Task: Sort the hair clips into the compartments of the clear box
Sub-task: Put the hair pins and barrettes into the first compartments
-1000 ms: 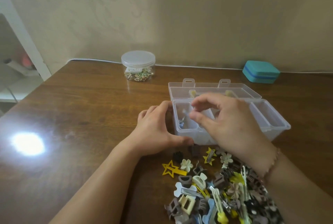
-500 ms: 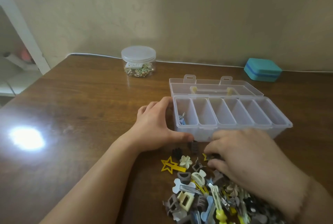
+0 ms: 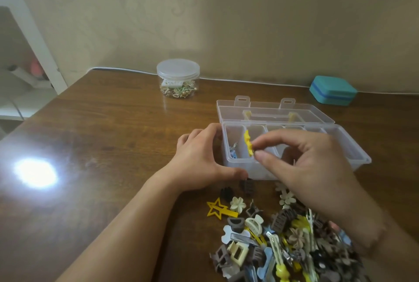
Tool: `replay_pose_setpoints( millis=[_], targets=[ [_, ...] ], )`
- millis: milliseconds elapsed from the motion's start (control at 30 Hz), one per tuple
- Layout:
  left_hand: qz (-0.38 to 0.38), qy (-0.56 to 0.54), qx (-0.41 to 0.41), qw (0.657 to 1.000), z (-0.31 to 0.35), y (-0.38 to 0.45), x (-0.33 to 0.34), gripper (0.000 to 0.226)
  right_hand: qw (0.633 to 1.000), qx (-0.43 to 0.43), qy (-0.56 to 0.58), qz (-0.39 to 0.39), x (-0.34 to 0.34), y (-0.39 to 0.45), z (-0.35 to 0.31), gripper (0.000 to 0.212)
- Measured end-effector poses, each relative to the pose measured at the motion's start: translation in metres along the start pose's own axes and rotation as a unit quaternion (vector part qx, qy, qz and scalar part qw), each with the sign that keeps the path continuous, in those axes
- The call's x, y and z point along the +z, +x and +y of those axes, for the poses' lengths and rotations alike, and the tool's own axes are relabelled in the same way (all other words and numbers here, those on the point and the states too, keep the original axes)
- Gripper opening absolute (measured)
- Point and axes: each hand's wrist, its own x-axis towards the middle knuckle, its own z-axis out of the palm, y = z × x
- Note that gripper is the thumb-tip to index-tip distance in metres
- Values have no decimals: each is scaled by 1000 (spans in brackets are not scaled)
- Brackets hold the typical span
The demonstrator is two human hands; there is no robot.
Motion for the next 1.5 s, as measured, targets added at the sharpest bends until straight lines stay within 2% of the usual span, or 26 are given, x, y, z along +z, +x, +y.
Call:
replay_pose_setpoints(
  millis=[133, 233, 367, 467, 567, 633, 700, 800, 933, 1000, 1067, 1100, 1167, 1267, 1333, 1400, 1500],
  targets=[
    [-3, 1, 5, 1000, 0, 0, 0, 91, 990, -49, -135, 6, 9, 3, 1, 21],
    [-3, 1, 5, 1000, -1, 1, 0, 91, 980, -102, -156, -74, 13, -7, -10, 11],
    [3, 1, 3, 1000, -2, 1, 1, 84, 951, -121, -224, -174, 27, -15, -18, 20],
    [8, 5, 1, 1000, -1, 2, 2, 87, 927, -163, -264, -209, 35, -15, -16, 18],
    [3, 7, -3, 1000, 0, 2, 2, 90, 911, -164, -301, -229, 38, -15, -18, 13],
    [1, 8, -4, 1000, 0, 1, 1, 90, 913, -149, -285, -251, 38, -15, -21, 15],
    [1, 7, -3, 1000, 0, 1, 1, 89, 930, -133, -254, -231, 34, -16, -21, 22],
    [0, 6, -3, 1000, 0, 1, 1, 89, 942, -118, -227, -219, 33, -16, -23, 21],
    [-1, 2, -4, 1000, 0, 1, 0, 91, 947, -74, -165, -266, 26, -11, -23, 18],
    [-7, -6, -4, 1000, 1, 0, -1, 89, 955, -38, -92, -279, 19, -8, -22, 19],
    [-13, -6, -3, 1000, 1, 0, -3, 90, 967, 8, 11, -255, 10, -5, -23, 19],
    [-15, -2, 0, 1000, 1, 0, -4, 91, 974, 26, 59, -219, 7, -3, -24, 18],
    [-17, 0, 4, 1000, 1, 0, -4, 93, 986, 51, 117, -104, 4, 6, -22, 15],
    [-11, 4, -3, 1000, 1, 0, -3, 91, 991, 64, 92, 68, 13, 21, -10, 18],
    [-8, 6, 2, 1000, 1, 1, -2, 91, 990, 81, 60, 100, 20, 26, -3, 21],
    [-8, 2, 4, 1000, 1, 1, -3, 90, 991, 92, 40, 91, 21, 26, -1, 20],
    [-10, -3, 2, 1000, 0, 0, -3, 90, 990, 67, 53, 108, 9, 21, -3, 18]
  ],
)
